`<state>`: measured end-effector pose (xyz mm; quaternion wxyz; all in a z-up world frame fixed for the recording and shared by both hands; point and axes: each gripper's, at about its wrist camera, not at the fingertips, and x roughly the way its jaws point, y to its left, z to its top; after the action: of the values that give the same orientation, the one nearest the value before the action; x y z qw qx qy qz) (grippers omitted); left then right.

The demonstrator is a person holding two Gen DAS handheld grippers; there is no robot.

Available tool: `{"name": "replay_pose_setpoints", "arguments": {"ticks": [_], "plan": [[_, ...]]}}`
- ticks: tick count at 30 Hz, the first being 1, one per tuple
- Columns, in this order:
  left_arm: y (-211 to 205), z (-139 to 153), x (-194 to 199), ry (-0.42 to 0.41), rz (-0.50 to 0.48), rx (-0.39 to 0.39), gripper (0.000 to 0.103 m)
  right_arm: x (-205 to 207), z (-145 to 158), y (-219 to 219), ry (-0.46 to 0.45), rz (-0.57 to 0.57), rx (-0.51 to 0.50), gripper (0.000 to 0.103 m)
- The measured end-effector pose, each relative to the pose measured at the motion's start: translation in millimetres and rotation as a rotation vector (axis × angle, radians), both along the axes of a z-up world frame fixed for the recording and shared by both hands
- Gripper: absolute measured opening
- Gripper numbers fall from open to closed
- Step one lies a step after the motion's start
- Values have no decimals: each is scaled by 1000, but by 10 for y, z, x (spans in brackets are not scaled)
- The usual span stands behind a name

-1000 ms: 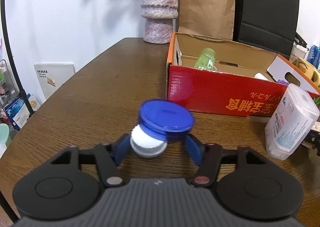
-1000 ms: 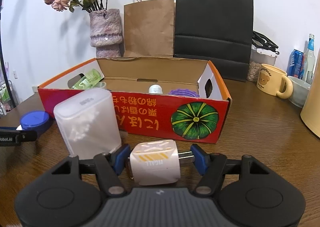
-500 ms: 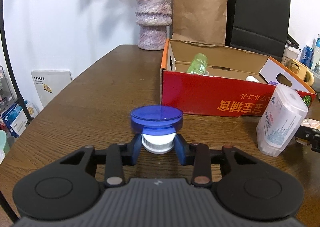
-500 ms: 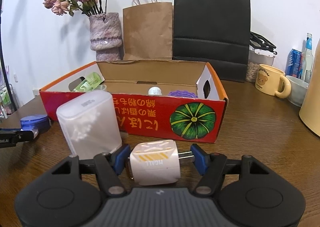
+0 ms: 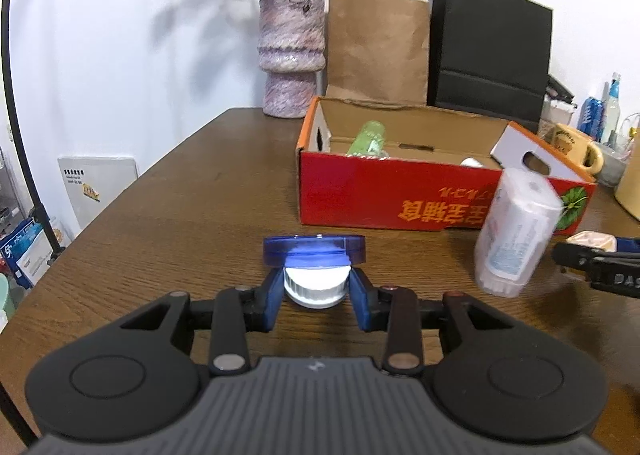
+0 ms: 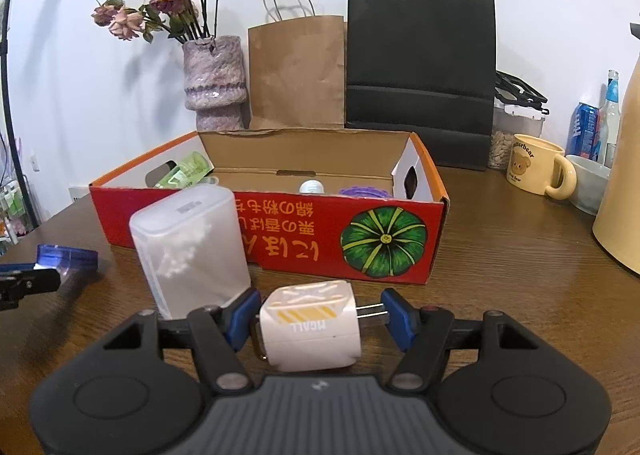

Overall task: Organize rigid objects
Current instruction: 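Lift the white cap and plug with both tools toward the box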

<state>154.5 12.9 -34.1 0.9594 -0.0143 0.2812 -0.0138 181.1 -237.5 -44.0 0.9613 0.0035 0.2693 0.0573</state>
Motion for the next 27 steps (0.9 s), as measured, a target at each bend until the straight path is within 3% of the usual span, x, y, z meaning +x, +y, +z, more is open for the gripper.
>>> {"name": "replay_pose_setpoints", "arguments": {"ticks": [27], "plan": [[-151, 377, -125, -85, -18, 0, 35, -177, 94, -19, -32, 6, 29, 65]]}}
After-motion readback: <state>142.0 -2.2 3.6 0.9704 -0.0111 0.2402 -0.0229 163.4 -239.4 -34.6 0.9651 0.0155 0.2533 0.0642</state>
